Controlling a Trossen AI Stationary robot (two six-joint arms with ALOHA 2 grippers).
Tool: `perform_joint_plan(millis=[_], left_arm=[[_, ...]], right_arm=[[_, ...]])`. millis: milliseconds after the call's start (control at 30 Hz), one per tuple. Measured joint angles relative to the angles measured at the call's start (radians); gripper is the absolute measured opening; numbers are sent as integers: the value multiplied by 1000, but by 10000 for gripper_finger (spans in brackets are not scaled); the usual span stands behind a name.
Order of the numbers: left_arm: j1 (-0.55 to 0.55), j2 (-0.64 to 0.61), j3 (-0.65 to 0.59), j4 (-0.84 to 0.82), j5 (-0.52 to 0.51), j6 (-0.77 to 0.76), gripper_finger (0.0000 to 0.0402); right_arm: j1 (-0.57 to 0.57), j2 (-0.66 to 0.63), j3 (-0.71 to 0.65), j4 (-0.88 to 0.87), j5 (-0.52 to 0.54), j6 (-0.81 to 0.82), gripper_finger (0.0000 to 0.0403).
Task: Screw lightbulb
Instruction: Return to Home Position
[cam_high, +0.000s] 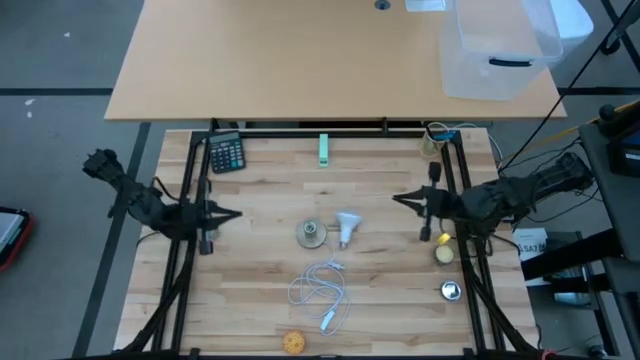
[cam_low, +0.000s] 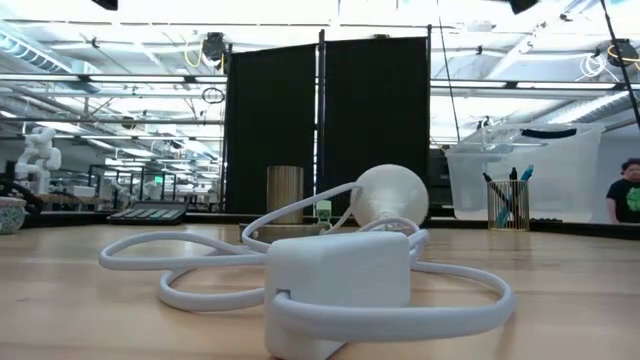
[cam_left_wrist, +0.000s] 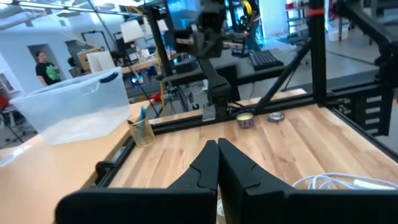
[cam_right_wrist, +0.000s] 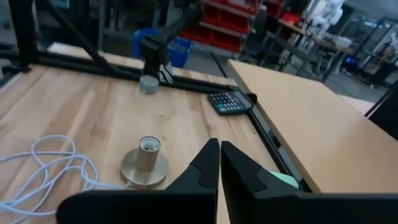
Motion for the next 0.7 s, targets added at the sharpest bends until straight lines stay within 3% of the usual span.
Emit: perform_joint_plan(millis=[200,400,700], left_arm=[[0,-74,-13,-54,3,-22,1],[0,-77,-129,-18,15,-97,1],[36,-99,-352,277,99,-72,0]], right_arm=[[20,-233,-276,192,15,-18,0],[18,-441,-526,374,-69,-58,0],[18,-721,-658,301,-146,-99,0]])
